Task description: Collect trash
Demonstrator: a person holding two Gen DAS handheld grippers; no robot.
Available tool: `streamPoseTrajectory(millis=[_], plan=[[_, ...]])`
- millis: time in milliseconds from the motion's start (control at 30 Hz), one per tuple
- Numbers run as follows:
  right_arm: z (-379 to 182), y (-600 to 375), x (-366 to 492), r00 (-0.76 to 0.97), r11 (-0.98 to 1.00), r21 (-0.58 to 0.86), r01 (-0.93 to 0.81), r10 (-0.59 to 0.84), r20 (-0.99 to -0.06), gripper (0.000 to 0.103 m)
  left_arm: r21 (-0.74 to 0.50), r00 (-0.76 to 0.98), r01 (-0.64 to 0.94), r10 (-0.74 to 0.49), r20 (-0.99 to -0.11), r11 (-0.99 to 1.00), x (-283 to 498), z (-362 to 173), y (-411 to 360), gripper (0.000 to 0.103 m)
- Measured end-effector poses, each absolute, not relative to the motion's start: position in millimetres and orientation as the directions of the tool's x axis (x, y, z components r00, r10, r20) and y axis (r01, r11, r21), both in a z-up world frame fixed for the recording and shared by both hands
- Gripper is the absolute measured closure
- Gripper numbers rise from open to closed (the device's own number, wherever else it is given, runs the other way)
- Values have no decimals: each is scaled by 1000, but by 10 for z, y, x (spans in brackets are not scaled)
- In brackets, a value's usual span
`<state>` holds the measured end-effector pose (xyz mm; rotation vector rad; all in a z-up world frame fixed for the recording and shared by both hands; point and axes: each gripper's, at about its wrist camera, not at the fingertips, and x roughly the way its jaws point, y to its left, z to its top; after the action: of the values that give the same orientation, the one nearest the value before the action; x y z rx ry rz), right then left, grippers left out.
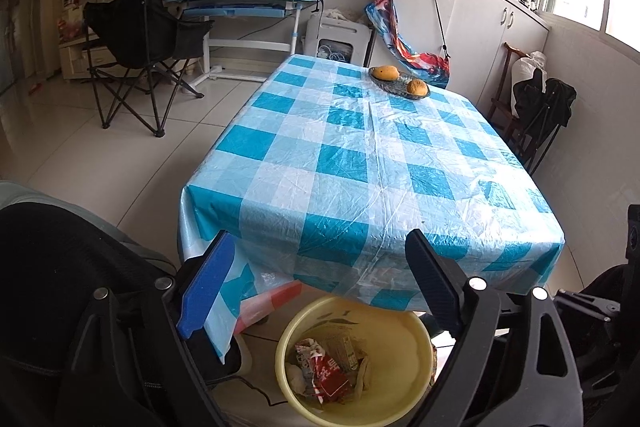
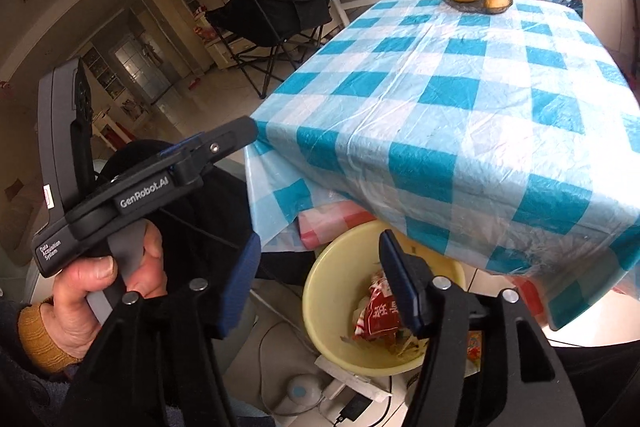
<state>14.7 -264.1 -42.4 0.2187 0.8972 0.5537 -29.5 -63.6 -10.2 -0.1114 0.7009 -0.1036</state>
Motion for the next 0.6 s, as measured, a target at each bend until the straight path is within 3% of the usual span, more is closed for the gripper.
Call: streamPoseTrajectory(millis=[100, 167, 200, 300, 433, 600], plan=[[-274, -2738, 107, 626, 907, 301, -293, 420, -656, 33, -97, 772, 78, -122, -624, 992, -314, -50, -701, 15], [-95, -2794, 3, 759, 966, 165, -197, 257, -598, 17, -71, 791, 94, -118, -600, 993, -346, 0, -742, 14], [11, -2809, -94, 832, 989, 83, -122, 148, -535, 6, -60, 803, 100, -116, -584, 993, -368, 39, -760, 12], [123, -2826, -333, 939, 998, -57, 24, -42, -341, 6, -28, 837, 113, -111, -536, 993, -427, 117, -811, 8], [14, -2911, -141, 896, 1000, -24, -10, -2, -444, 6, -9, 851, 128, -114, -513, 992, -446, 168, -861, 8], [19, -3015, -125, 888, 1000, 17, -5, 12, -460, 6, -2, 856, 124, -108, -506, 992, -404, 212, -907, 8]])
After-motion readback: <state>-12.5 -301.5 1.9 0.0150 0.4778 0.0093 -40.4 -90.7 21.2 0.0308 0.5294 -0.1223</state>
